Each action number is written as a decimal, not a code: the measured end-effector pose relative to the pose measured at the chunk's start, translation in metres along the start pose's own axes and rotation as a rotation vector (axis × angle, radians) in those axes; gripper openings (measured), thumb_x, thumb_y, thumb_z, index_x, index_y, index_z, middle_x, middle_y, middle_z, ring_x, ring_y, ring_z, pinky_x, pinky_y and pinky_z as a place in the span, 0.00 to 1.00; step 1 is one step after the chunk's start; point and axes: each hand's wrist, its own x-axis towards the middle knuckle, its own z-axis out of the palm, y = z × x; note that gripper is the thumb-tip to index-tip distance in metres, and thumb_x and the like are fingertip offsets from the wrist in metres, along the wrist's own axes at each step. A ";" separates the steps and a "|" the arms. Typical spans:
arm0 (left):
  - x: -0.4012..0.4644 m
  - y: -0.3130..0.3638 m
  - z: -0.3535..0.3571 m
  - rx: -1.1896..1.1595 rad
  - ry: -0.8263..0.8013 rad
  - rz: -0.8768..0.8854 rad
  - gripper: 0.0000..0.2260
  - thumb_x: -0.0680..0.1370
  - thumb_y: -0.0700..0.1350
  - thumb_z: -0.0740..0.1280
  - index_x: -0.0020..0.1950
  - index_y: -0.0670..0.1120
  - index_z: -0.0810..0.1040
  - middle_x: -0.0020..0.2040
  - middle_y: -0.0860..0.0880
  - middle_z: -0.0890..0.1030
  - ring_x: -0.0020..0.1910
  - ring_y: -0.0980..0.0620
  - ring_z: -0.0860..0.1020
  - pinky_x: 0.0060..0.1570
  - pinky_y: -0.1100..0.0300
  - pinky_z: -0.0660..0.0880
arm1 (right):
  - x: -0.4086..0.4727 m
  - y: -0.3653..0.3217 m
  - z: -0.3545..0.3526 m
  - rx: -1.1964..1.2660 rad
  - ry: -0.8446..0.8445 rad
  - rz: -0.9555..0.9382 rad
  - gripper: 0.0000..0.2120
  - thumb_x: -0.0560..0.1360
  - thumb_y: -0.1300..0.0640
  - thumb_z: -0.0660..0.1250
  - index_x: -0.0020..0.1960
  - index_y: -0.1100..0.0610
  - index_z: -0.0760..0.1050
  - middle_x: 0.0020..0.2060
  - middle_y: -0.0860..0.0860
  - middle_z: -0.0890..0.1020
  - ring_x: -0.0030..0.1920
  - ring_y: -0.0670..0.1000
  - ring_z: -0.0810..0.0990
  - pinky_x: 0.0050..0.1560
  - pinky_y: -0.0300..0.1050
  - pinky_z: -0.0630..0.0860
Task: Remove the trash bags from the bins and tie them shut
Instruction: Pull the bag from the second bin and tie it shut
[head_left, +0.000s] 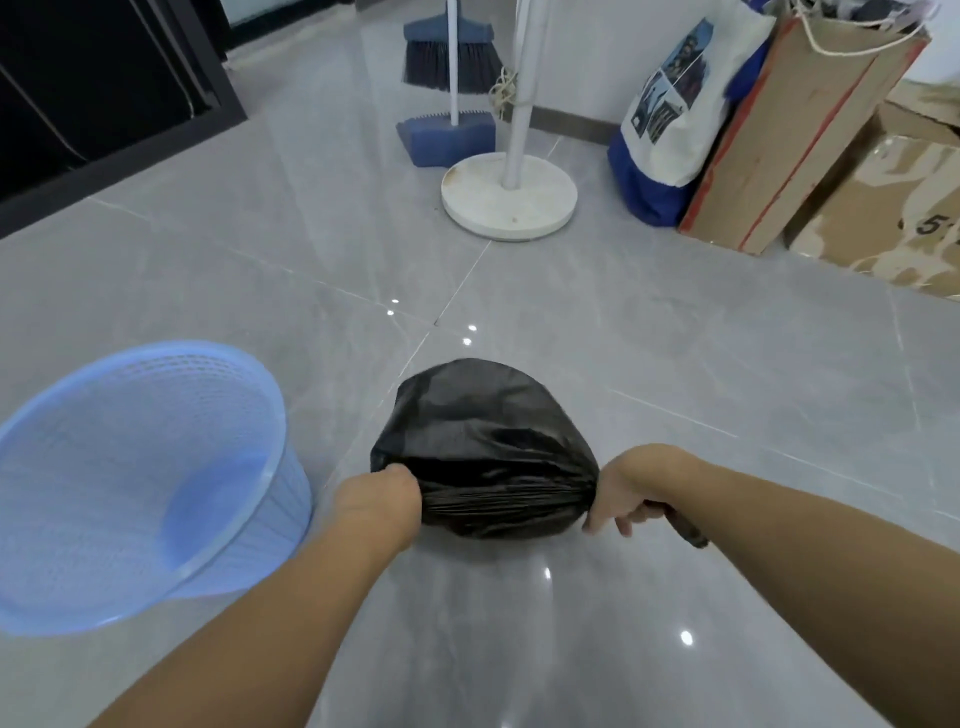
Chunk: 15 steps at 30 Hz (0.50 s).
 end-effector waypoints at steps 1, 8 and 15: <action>0.001 0.002 0.004 0.005 -0.036 -0.028 0.17 0.78 0.44 0.60 0.67 0.41 0.68 0.60 0.44 0.79 0.59 0.42 0.78 0.50 0.53 0.72 | 0.005 0.005 0.000 0.067 -0.137 -0.004 0.22 0.76 0.41 0.63 0.52 0.60 0.80 0.27 0.49 0.66 0.25 0.48 0.61 0.29 0.38 0.60; 0.007 0.005 0.023 0.369 -0.056 0.069 0.13 0.79 0.39 0.62 0.62 0.45 0.77 0.62 0.47 0.79 0.61 0.47 0.78 0.60 0.54 0.73 | 0.014 0.030 0.022 0.961 -0.614 -0.565 0.16 0.77 0.45 0.61 0.44 0.56 0.80 0.22 0.47 0.68 0.20 0.43 0.58 0.22 0.34 0.54; 0.006 0.040 0.056 -0.091 -0.180 0.069 0.12 0.81 0.45 0.57 0.60 0.42 0.75 0.60 0.42 0.79 0.58 0.42 0.78 0.54 0.52 0.74 | 0.036 -0.009 0.056 2.161 -0.498 -0.859 0.13 0.76 0.48 0.62 0.47 0.56 0.80 0.28 0.49 0.75 0.20 0.44 0.60 0.21 0.36 0.52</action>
